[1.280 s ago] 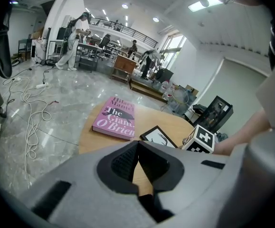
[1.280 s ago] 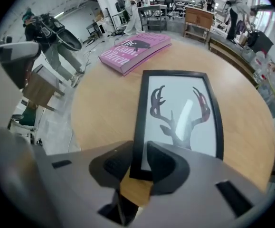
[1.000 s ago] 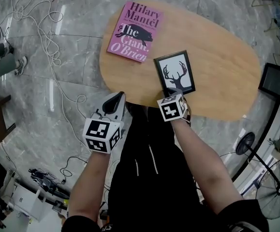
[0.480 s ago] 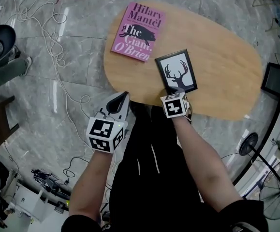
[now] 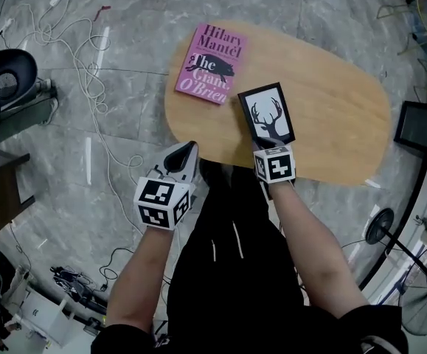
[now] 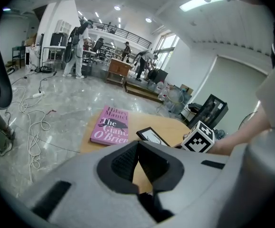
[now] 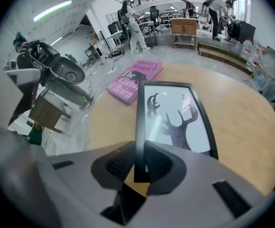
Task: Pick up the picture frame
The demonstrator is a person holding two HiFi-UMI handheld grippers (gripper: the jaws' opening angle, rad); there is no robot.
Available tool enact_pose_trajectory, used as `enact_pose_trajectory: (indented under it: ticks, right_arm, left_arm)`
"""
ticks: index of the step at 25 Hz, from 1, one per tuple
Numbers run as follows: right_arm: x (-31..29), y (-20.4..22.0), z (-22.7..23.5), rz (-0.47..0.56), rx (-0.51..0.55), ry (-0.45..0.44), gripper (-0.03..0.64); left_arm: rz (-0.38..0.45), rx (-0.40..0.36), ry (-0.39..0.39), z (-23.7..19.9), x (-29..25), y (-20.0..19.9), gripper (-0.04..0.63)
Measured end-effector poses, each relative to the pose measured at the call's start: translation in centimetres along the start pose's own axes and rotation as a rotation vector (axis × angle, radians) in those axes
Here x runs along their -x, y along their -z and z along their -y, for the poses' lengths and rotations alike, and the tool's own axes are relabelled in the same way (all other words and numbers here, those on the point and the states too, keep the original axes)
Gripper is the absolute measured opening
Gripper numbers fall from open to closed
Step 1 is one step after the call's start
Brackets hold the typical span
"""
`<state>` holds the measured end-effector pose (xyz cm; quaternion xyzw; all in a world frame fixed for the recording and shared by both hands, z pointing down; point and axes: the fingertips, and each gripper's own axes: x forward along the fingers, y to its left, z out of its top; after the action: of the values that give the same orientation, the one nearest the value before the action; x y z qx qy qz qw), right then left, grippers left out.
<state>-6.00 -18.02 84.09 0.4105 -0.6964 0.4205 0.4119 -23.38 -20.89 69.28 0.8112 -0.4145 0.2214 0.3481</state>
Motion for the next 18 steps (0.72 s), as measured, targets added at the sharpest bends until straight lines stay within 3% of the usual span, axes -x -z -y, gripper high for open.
enact_pose_trajectory:
  ticks: [18]
  right_arm:
    - [22.8, -11.1, -5.9, 0.327, 0.086, -0.015, 0.067]
  left_arm:
    - [0.215, -0.109, 0.039, 5.0, 9.4, -15.4, 0.009]
